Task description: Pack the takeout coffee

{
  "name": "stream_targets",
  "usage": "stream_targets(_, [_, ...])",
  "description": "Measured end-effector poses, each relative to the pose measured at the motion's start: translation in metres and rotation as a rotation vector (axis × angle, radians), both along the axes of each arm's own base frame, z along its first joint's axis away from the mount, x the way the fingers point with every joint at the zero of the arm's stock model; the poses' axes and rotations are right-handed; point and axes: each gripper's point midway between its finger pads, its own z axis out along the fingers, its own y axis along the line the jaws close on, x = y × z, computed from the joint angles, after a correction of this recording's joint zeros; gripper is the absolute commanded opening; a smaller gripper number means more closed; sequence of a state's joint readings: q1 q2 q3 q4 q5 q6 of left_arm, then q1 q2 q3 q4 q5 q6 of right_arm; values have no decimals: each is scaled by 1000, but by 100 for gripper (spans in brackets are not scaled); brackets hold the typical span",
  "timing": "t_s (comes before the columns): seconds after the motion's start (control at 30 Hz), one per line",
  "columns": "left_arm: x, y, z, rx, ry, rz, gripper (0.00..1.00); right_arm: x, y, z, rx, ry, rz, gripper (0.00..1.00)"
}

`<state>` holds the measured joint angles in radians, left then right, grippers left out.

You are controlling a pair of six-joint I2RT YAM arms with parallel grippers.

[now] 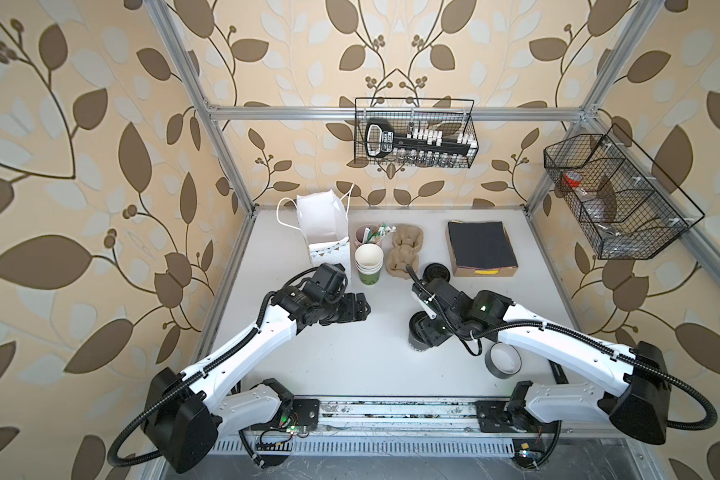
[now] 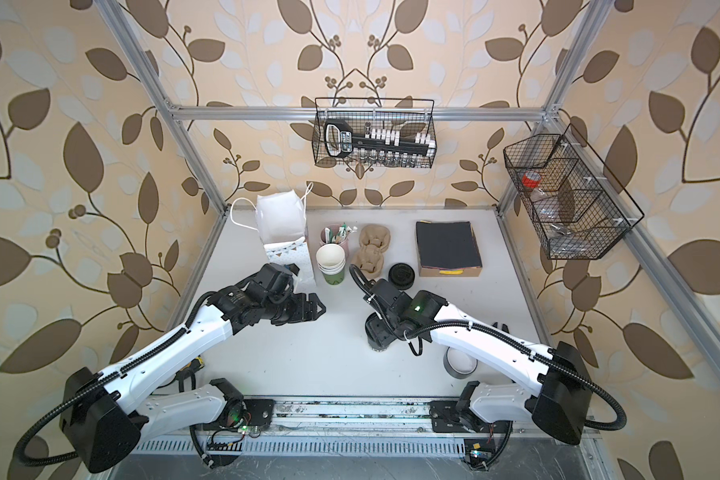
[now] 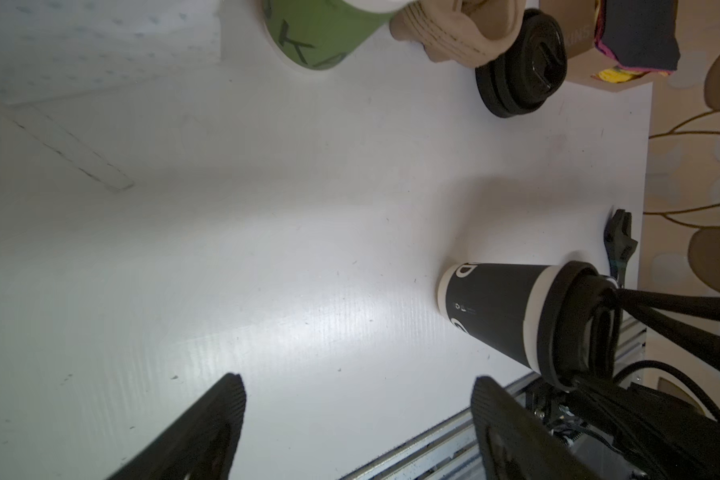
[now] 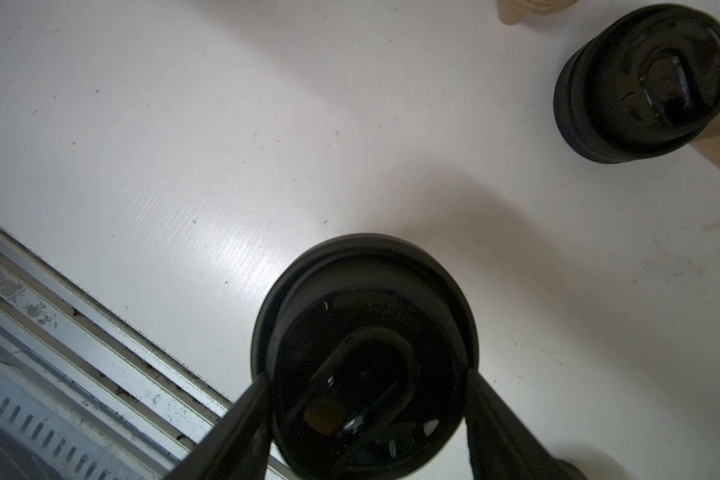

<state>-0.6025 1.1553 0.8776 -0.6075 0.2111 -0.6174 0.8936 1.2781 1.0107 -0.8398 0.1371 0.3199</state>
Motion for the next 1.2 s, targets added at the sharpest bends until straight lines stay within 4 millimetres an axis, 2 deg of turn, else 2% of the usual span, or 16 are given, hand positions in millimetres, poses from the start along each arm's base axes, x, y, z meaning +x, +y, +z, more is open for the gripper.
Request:
stream_targets(0.23, [-7, -42, -5, -53, 8, -56, 86, 1, 3, -1, 3, -16, 17, 68])
stream_targets(0.47, [-20, -72, -26, -51, 68, -107, 80, 1, 9, -2, -3, -50, 47, 68])
stream_targets(0.6, [-18, -79, -32, -66, 89, -98, 80, 0, 12, -2, -16, -65, 67, 68])
stream_targets(0.87, [-10, -88, -26, -98, 77, -80, 79, 2, 16, -3, -8, -86, 75, 68])
stream_targets(1.2, [-7, -96, -32, -112, 100, -73, 68, 3, 18, -3, 4, -103, 75, 68])
